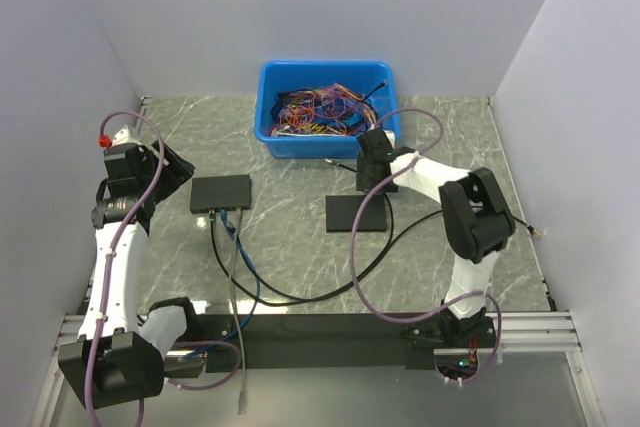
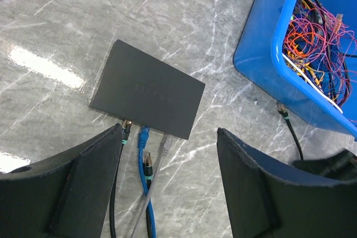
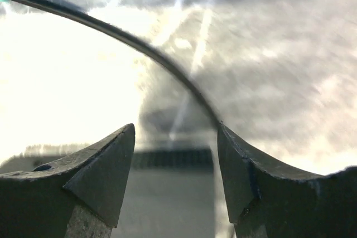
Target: Insert the plug into the switch port
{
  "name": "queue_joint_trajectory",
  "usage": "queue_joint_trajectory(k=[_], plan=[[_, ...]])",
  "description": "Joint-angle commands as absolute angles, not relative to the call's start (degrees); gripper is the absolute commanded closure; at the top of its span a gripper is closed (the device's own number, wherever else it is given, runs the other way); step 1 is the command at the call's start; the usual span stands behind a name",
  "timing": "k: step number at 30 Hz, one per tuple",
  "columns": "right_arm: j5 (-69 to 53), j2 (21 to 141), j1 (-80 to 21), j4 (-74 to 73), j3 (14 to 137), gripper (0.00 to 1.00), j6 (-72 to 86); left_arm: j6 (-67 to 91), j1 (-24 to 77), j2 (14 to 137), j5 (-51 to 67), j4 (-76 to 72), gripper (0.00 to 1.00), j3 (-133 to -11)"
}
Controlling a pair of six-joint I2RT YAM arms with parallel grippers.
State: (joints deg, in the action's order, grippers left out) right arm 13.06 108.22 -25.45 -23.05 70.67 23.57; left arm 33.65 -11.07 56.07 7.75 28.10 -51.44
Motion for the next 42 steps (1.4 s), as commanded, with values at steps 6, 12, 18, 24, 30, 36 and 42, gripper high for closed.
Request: queue_joint_trajectory(k=[6, 12, 18, 24, 30, 36, 42], plan=[[23.3, 92.2, -23.5, -23.8, 64.3, 0.3, 27.7, 32.7, -11.3, 54.9, 9.6, 26.3, 0.26, -51.1], [13.3, 95.3, -21.2, -24.2, 65.4, 0.3, 25.3, 32.7, -11.4, 54.7, 10.4, 26.0, 0.26, -50.7], [1.8, 103.0, -21.3, -21.2, 67.9, 0.32, 24.3, 32.6, -11.3, 54.6, 9.9, 26.2, 0.26, -50.5], [4.3, 107.1, -21.4, -23.4, 71.6, 0.33, 23.9, 32.7, -11.3, 54.8, 9.7, 26.4, 0.26, -50.7], [11.2, 111.6, -22.1, -30.1, 75.7, 0.4, 23.3, 32.6, -11.4, 54.4, 9.8, 26.3, 0.26, -50.6], [6.9, 117.1, -22.1, -34.7, 77.5, 0.71, 21.5, 32.6, -11.4, 54.6, 10.2, 26.2, 0.26, -50.5], [2.9, 118.4, -22.0, -33.9, 75.2, 0.85, 20.7, 32.5, -11.4, 54.8, 9.9, 26.3, 0.26, -50.5]])
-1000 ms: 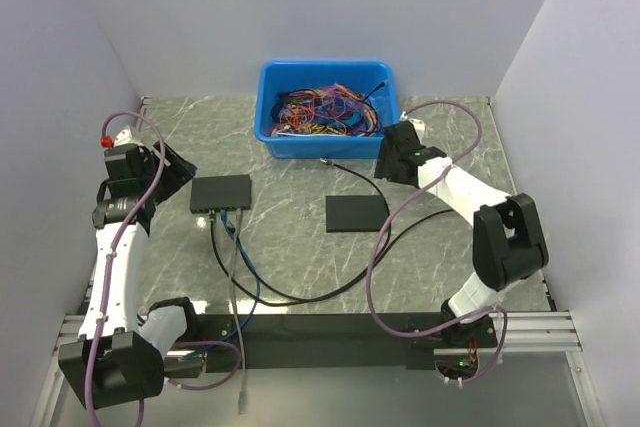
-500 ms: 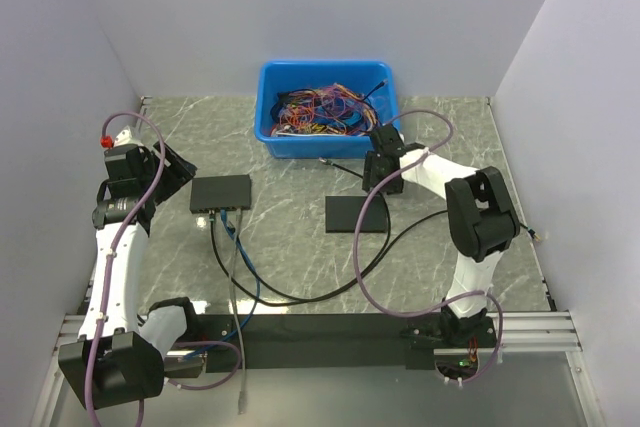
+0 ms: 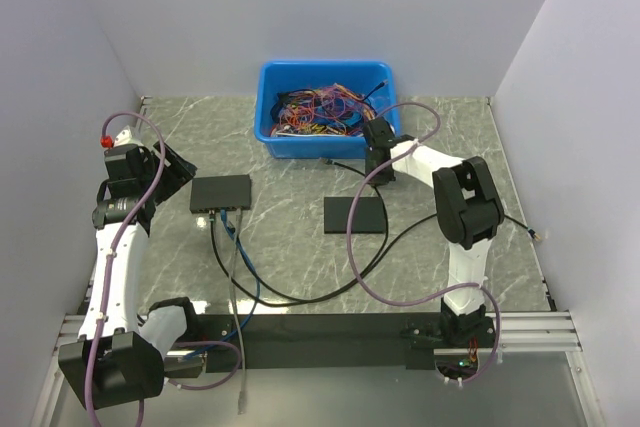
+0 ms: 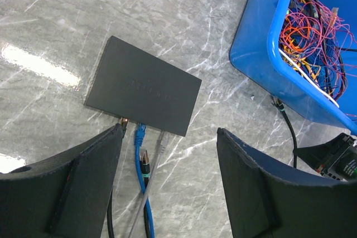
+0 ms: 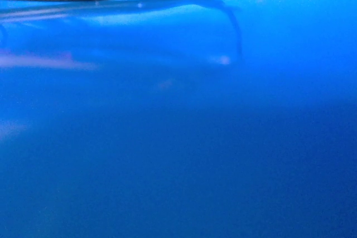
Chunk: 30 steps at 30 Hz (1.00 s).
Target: Insert the plug into the switch port
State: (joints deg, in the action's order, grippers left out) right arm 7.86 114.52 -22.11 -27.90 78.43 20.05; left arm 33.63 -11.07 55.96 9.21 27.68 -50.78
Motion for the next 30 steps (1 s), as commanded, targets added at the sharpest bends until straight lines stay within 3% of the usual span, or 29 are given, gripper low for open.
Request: queue_joint_trajectory(k=[1, 3, 8, 20, 30], plan=[[2.3, 118.3, -22.0, -33.0, 74.8, 0.93, 20.5, 32.5, -11.3, 54.8, 9.9, 26.3, 0.26, -50.5], [1.6, 117.9, -22.1, -32.3, 73.7, 1.0, 20.2, 32.5, -11.4, 55.0, 9.9, 26.2, 0.26, -50.5], [2.2, 112.9, -24.6, -30.1, 74.2, 1.0, 19.0, 32.5, -11.4, 55.5, 9.8, 26.3, 0.27, -50.6], [21.8, 99.0, -34.4, -37.1, 78.6, 1.0, 17.2, 32.3, -11.4, 54.7, 11.8, 24.9, 0.27, -50.2], [13.1, 90.4, -38.6, -34.7, 73.4, 1.0, 18.4, 35.9, -11.1, 51.0, 24.6, 16.4, 0.26, -46.5]])
